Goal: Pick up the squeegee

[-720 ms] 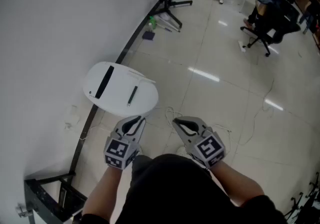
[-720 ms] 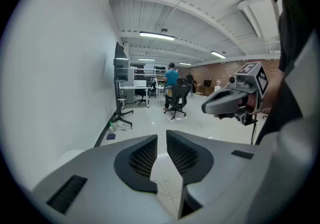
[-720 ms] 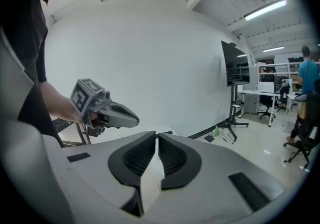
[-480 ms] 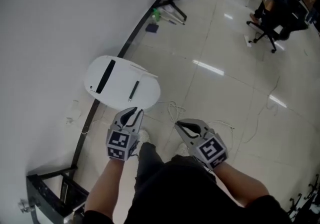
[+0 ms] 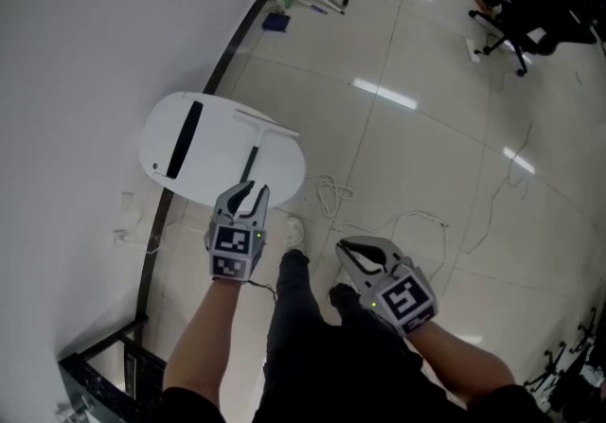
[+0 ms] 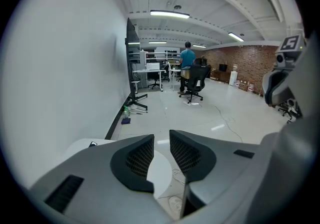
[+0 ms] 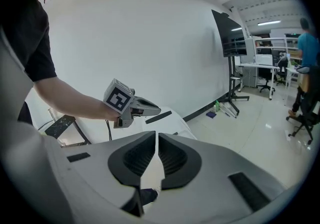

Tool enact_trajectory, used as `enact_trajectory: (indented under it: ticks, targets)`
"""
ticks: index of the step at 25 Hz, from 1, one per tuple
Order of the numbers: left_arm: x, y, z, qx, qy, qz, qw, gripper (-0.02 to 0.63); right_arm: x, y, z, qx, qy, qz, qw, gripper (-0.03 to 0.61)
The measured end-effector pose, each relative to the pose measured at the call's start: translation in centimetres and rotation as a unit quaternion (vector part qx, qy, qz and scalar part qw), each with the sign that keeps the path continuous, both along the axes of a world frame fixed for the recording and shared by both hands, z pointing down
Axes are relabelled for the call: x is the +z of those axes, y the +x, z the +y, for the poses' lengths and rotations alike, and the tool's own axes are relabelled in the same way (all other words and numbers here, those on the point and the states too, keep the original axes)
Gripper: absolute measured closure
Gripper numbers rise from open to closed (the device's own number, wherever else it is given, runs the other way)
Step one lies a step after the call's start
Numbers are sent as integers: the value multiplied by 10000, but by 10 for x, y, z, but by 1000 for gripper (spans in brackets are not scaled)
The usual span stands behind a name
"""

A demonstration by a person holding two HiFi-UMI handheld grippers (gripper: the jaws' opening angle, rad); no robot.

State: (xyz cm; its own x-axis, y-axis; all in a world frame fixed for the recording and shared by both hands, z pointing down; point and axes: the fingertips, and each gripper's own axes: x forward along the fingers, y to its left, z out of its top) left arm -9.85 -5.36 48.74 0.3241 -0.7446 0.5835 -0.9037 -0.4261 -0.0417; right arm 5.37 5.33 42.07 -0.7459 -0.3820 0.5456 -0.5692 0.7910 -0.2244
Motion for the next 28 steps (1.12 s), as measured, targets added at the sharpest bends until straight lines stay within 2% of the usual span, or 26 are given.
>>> enact_trajectory:
  ticks: [11, 21, 28]
  targets:
    - [118, -52, -82, 133, -627, -89, 9979, 499, 66, -60, -51, 361, -598, 168, 9974, 552]
    - [232, -76, -127, -235, -1279, -128, 9914, 474, 127, -71, -66, 650, -1278, 318, 9892, 552]
    - [282, -77, -142, -122, -1553, -371, 9871, 474, 151, -77, -79, 811, -1532, 252, 9845, 552]
